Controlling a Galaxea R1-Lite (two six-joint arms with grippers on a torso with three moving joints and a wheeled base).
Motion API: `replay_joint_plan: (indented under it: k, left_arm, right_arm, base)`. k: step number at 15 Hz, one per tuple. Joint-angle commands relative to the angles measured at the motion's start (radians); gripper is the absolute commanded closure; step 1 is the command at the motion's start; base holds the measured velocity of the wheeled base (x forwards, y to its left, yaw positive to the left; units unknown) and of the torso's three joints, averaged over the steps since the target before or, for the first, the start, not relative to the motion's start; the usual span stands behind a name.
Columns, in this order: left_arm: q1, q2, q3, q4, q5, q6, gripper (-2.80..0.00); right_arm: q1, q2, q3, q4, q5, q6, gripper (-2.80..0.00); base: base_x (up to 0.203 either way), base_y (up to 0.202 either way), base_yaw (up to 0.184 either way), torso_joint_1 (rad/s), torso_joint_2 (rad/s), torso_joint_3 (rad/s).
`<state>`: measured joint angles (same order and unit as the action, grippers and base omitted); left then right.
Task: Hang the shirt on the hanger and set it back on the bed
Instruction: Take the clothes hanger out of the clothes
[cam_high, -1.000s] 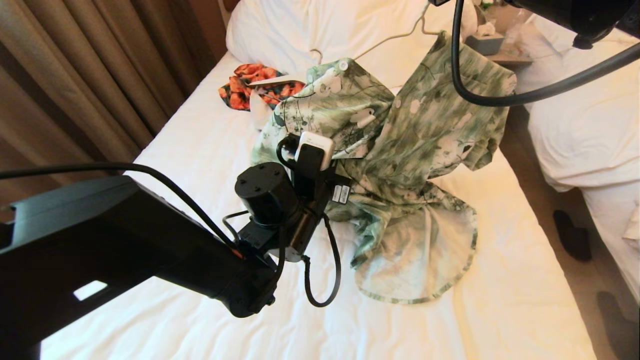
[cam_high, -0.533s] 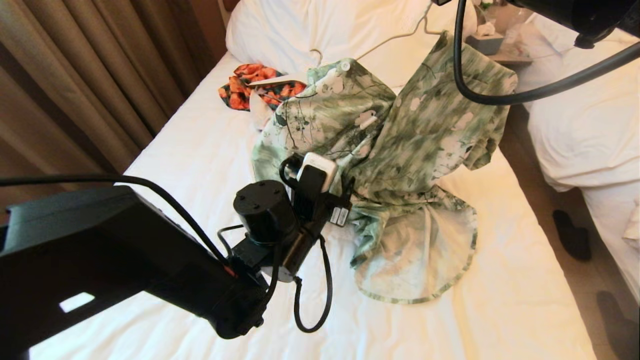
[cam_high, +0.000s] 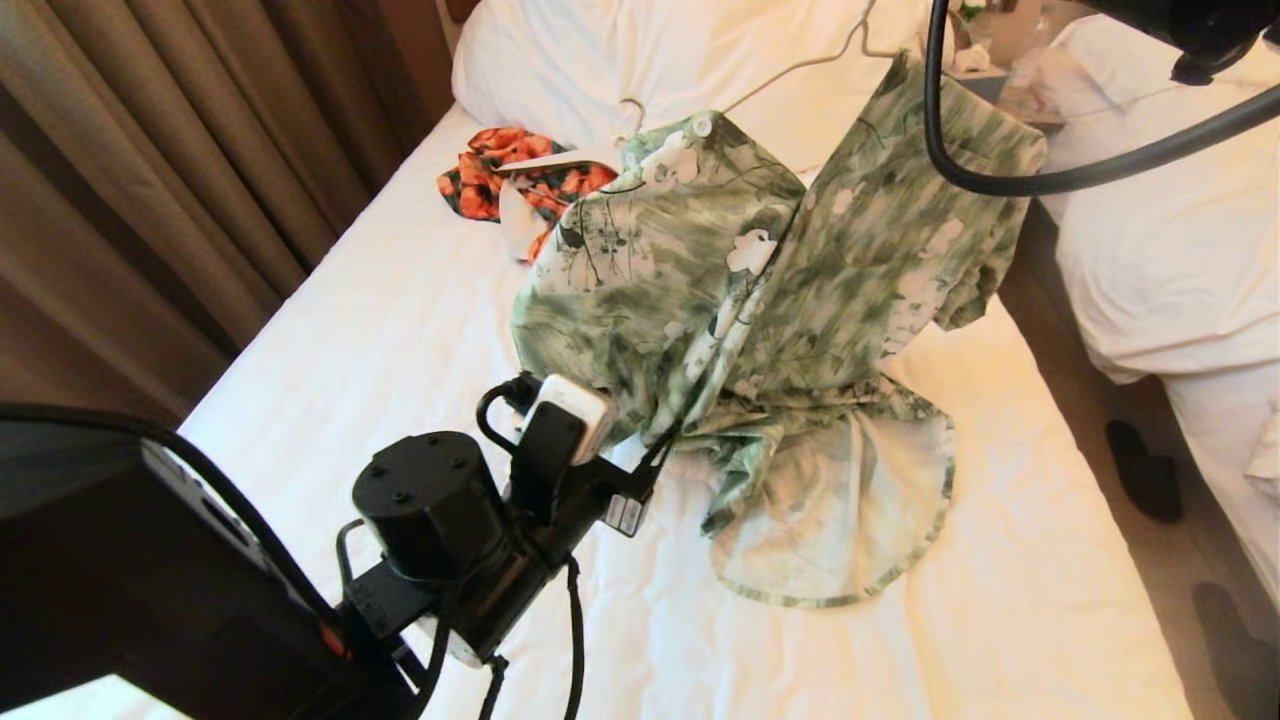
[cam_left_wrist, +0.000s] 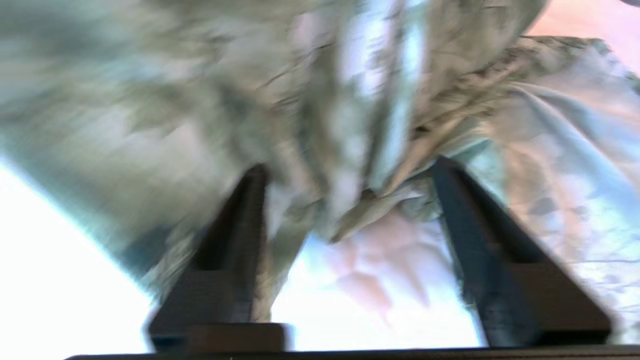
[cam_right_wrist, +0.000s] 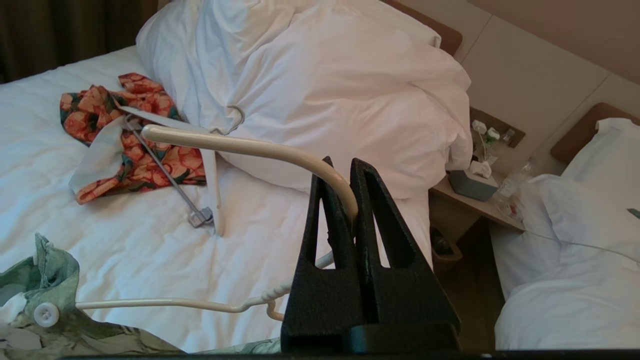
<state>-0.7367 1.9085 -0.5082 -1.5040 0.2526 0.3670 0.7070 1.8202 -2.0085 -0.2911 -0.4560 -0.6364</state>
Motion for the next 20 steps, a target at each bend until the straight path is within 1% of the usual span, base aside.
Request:
replay_joint_plan:
  k: [1, 3, 5, 6, 7, 8, 9, 11, 12, 14, 17, 19, 20]
  left_arm:
    - [0.028, -0.011, 0.051, -0.024, 0.001, 0.001, 0.0]
    - [0.072, -0.048, 0.093, -0.026, -0.015, 0.0, 0.0]
    - [0.141, -0.108, 0.125, -0.026, -0.042, -0.001, 0.0]
    - [0.19, -0.144, 0.139, -0.026, -0.055, -0.014, 0.0]
    - [0.225, -0.189, 0.163, -0.026, -0.07, -0.052, 0.0]
    - [0.243, -0.231, 0.188, -0.026, -0.078, -0.091, 0.0]
    - [0.26, -0.271, 0.21, -0.026, -0.082, -0.115, 0.0]
    - [0.343, -0.325, 0.231, -0.026, -0.085, -0.134, 0.0]
    - [0.368, -0.349, 0.238, -0.026, -0.085, -0.136, 0.0]
    - [0.4, -0.405, 0.282, -0.026, -0.08, -0.137, 0.0]
    - [0.413, -0.472, 0.366, -0.026, -0.068, -0.138, 0.0]
    - [0.415, -0.515, 0.375, -0.026, -0.015, -0.146, 0.0]
    - [0.416, -0.547, 0.379, -0.026, -0.001, -0.148, 0.0]
  right_arm:
    - [0.003, -0.015, 0.001, -0.002, -0.003, -0.005, 0.0]
    - [0.009, -0.03, 0.001, -0.002, -0.006, -0.006, 0.0]
    - [0.01, -0.041, 0.001, -0.003, -0.006, -0.02, 0.0]
    - [0.008, -0.045, 0.002, -0.013, -0.006, -0.02, 0.0]
    - [0.008, -0.053, 0.015, -0.036, -0.01, -0.02, 0.0]
    - [0.008, -0.06, 0.02, -0.052, -0.013, -0.023, 0.0]
    - [0.008, -0.071, 0.02, -0.047, -0.013, -0.026, 0.0]
    - [0.008, -0.075, 0.022, -0.048, -0.027, -0.028, 0.0]
    - [0.008, -0.078, 0.022, -0.048, -0.029, -0.028, 0.0]
    - [0.008, -0.095, 0.022, -0.048, -0.029, -0.037, 0.0]
    - [0.008, -0.103, 0.022, -0.049, -0.029, -0.044, 0.0]
    - [0.009, -0.108, 0.022, -0.051, -0.027, -0.059, 0.0]
    - [0.013, -0.11, 0.022, -0.051, -0.027, -0.059, 0.0]
  base:
    - [0.0, 0.0, 0.0, 0.0, 0.0, 0.0]
    - [0.0, 0.0, 0.0, 0.0, 0.0, 0.0]
    - [0.0, 0.0, 0.0, 0.0, 0.0, 0.0]
    - [0.0, 0.0, 0.0, 0.0, 0.0, 0.0]
    - [0.0, 0.0, 0.0, 0.0, 0.0, 0.0]
    - [0.0, 0.0, 0.0, 0.0, 0.0, 0.0]
    - [0.0, 0.0, 0.0, 0.0, 0.0, 0.0]
    - [0.0, 0.0, 0.0, 0.0, 0.0, 0.0]
    - [0.0, 0.0, 0.0, 0.0, 0.0, 0.0]
    - [0.0, 0.0, 0.0, 0.0, 0.0, 0.0]
    - [0.0, 0.0, 0.0, 0.0, 0.0, 0.0]
    - [0.0, 0.0, 0.0, 0.0, 0.0, 0.0]
    - [0.0, 0.0, 0.0, 0.0, 0.0, 0.0]
